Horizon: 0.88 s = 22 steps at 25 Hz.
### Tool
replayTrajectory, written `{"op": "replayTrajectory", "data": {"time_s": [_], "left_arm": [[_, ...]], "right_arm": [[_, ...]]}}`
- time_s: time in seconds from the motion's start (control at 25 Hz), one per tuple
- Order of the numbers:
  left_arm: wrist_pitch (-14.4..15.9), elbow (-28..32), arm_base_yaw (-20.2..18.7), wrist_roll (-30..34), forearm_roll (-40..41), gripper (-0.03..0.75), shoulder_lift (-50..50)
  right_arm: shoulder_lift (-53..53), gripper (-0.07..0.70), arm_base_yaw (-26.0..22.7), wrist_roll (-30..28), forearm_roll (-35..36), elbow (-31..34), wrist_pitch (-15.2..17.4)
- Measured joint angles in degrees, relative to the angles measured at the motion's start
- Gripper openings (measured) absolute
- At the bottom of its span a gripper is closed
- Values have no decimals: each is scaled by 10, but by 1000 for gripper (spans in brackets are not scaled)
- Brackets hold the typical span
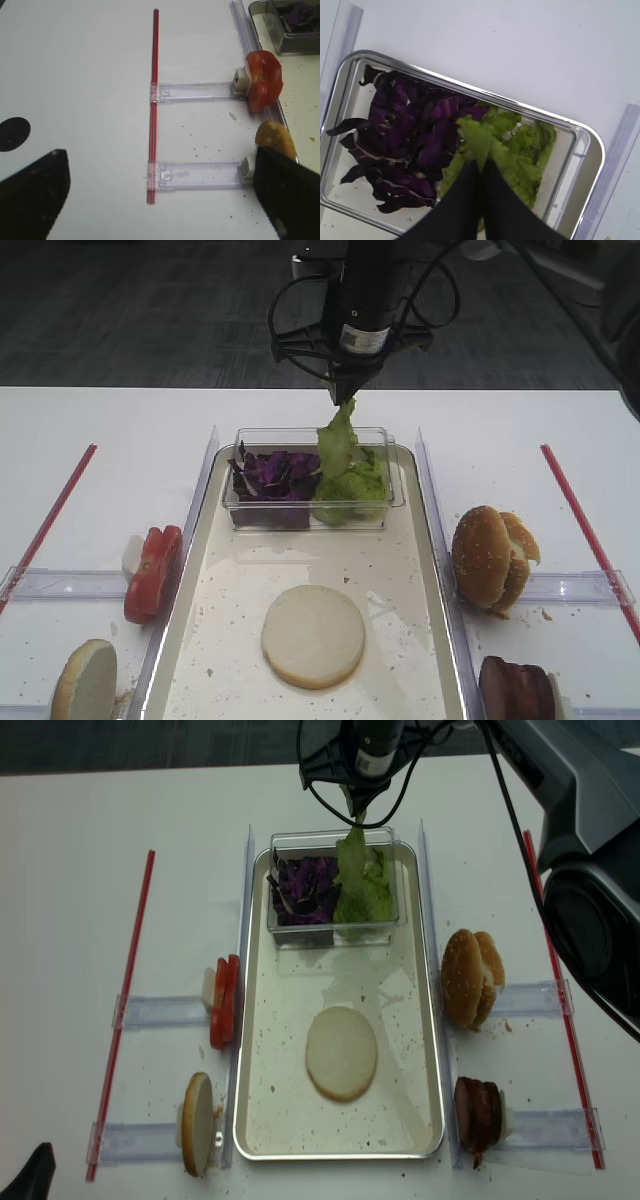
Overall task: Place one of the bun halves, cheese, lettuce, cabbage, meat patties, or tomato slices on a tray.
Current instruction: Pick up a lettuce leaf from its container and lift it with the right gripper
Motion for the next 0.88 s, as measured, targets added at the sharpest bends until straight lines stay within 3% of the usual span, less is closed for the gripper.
{"op": "replayTrajectory", "data": {"time_s": [0.44,0.88], "left_arm": [[0,0,0,0,0,687,0],[0,0,0,0,0,687,0]], "right_arm": [[-22,46,0,0,25,10,0],[-169,46,17,-10,15,244,-1]]}}
